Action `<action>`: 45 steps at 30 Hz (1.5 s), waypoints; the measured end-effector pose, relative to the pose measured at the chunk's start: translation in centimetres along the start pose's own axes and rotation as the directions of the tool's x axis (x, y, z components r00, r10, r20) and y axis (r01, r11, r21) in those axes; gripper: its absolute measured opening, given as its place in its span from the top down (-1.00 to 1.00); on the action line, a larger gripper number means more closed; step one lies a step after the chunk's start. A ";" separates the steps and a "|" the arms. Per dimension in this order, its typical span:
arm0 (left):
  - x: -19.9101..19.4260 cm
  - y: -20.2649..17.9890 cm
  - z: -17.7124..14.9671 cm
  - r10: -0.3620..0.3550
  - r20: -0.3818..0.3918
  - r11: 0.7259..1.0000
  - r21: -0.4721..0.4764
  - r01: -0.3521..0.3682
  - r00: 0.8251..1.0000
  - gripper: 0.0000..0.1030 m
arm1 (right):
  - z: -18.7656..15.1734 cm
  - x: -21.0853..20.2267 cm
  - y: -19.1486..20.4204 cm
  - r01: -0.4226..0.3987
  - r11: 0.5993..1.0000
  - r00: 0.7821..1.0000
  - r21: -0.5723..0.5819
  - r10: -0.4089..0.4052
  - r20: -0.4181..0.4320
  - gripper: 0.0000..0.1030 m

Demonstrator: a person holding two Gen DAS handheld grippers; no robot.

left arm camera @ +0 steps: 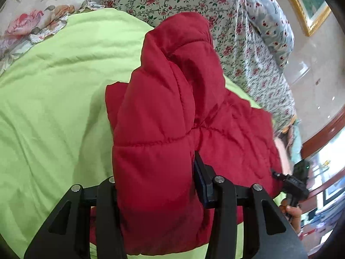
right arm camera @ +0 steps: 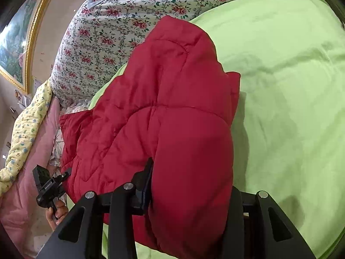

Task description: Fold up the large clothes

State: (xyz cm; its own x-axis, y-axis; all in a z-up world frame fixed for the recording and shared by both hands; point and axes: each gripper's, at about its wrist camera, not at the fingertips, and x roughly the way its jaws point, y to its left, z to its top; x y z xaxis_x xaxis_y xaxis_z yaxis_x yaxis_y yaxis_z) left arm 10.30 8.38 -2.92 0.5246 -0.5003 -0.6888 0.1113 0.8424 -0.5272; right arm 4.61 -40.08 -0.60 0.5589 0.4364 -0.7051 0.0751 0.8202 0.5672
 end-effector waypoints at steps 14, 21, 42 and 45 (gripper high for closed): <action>1.0 0.4 -0.5 0.050 -0.001 0.999 0.005 -0.050 0.999 -0.05 | -0.6 0.5 -0.6 0.014 1.000 1.000 0.011 -0.014 0.005 0.04; 0.9 -0.2 -0.5 0.139 0.016 0.990 0.031 -0.139 0.990 -0.49 | -0.9 0.3 -1.1 0.020 0.999 1.000 0.035 -0.020 0.002 -0.15; -2.3 -2.8 1.0 0.229 0.138 0.966 0.091 -0.243 0.964 -0.60 | 0.9 -2.1 1.6 0.259 0.957 0.963 -0.130 -0.245 0.115 -0.81; -1.9 -3.7 1.7 0.228 0.146 0.964 0.105 -0.244 0.963 -0.62 | 2.0 -2.0 2.4 0.274 0.949 0.957 -0.158 -0.253 0.143 -0.86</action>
State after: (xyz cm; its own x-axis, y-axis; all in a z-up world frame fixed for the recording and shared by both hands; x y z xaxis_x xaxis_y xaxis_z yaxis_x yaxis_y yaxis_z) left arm 10.34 6.55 1.18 0.6536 -0.2605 -0.7106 0.0681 0.9553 -0.2875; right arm 5.31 -39.72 3.07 0.6339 0.1574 -0.7572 0.0937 0.9562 0.2772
